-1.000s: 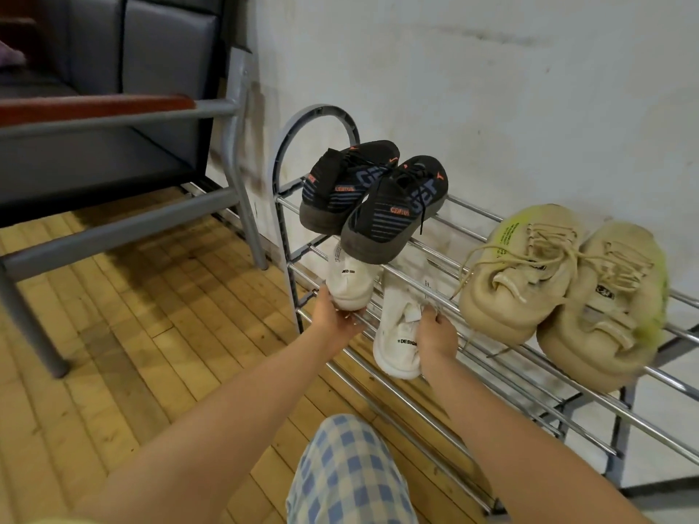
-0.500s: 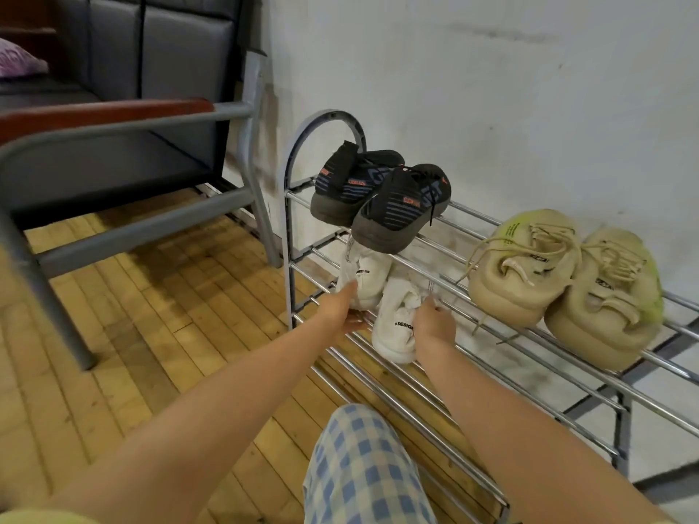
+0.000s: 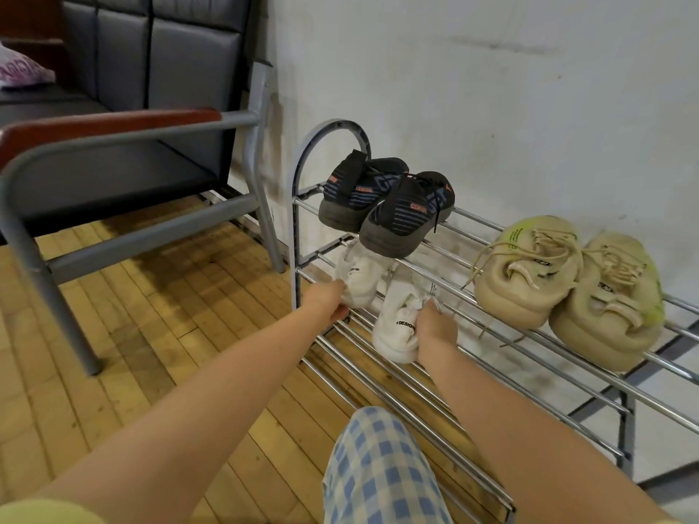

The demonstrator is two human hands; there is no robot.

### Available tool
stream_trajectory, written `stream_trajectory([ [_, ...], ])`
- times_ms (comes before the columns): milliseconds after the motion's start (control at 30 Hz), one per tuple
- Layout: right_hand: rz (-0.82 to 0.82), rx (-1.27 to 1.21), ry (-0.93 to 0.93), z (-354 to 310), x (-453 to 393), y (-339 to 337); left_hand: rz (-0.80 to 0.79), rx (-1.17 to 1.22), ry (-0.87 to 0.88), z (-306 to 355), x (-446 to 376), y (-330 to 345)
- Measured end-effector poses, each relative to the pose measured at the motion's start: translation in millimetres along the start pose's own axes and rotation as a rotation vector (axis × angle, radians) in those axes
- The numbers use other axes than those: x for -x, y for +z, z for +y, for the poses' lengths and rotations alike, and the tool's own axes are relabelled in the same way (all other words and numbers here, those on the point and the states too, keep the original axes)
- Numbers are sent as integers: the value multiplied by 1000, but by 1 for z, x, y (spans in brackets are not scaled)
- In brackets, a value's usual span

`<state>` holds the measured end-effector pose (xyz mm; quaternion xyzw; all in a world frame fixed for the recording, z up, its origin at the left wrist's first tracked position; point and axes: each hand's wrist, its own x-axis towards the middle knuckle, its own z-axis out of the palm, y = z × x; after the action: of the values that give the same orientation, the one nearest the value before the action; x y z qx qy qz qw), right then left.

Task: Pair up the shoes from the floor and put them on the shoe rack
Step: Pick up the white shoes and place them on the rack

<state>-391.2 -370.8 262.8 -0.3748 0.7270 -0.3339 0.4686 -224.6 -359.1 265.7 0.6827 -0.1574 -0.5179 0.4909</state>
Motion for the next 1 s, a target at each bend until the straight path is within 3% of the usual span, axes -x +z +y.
stream_trajectory([
  [100, 32, -40, -108, 5, -3, -1, 160, -15, 65, 2, -15, -21],
  [200, 55, -15, -206, 0, -2, 4, 222, 58, 72, 7, -23, -37],
  [300, 4, -65, -173, -17, -5, 18, 212, 167, 45, 10, -25, -42],
  [433, -27, -222, -64, -25, -8, 44, 196, 55, 121, 12, -27, -41],
  [567, 141, -267, -137, -7, 9, 57, 112, -94, 198, 9, -25, -37],
  [667, 182, -382, -87, -5, 3, 59, 123, -155, 203, 7, -27, -37],
  [733, 151, -323, -97, -6, -1, 53, 132, -184, 219, 5, -27, -36],
  [833, 26, -88, -292, 8, -6, 41, 153, -180, 249, -4, -27, -32],
  [1000, -244, -77, -348, 23, -19, 30, 179, -24, 238, -8, -26, -28],
])
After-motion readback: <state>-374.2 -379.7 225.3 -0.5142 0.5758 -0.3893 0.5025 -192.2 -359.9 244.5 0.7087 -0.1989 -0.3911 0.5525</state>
